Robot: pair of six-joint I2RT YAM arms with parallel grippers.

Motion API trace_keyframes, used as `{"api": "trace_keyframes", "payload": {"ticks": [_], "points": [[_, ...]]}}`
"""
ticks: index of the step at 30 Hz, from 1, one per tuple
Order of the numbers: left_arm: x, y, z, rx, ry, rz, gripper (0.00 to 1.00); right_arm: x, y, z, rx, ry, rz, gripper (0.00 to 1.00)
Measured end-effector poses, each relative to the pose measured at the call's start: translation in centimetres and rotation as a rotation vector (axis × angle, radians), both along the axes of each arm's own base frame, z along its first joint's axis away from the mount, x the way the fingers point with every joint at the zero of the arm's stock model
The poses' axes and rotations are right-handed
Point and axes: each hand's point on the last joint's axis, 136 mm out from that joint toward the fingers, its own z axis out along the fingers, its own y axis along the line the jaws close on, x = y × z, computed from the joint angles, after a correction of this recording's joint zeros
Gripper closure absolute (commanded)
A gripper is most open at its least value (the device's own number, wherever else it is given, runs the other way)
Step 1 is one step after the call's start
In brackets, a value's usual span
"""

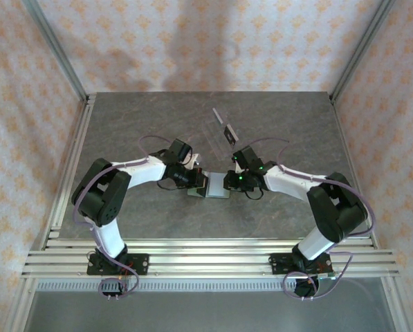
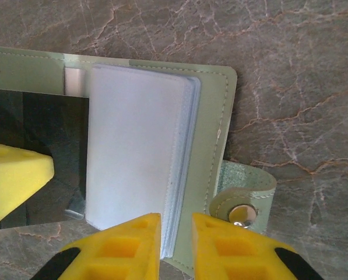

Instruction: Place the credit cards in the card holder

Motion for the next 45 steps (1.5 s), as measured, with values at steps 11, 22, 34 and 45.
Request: {"api": "trace_keyframes", "payload": {"ticks": [11, 22, 34, 45], "points": [[1.0, 0.4, 0.0, -0.071, -0.015, 0.048, 1.0, -0.2, 0.1, -1.0, 0.002, 0.031, 0.005, 0.81], [1.0, -0.6, 0.6, -0.184, 0.0, 0.056, 1.0, 0.0, 0.6, -1.6, 0.063, 0.065, 0.012, 0.81], [1.1, -0.8, 0.1, -0.252, 0.031, 0.071, 1.0, -0.2, 0.9, -1.8, 0.086, 0.084, 0.024, 0.79], [1.3, -1.2, -0.1, -0.3, 0.041, 0.085, 0.99, -0.2, 1.5, -1.5, 0.122, 0.087, 0.038, 0.73]]}}
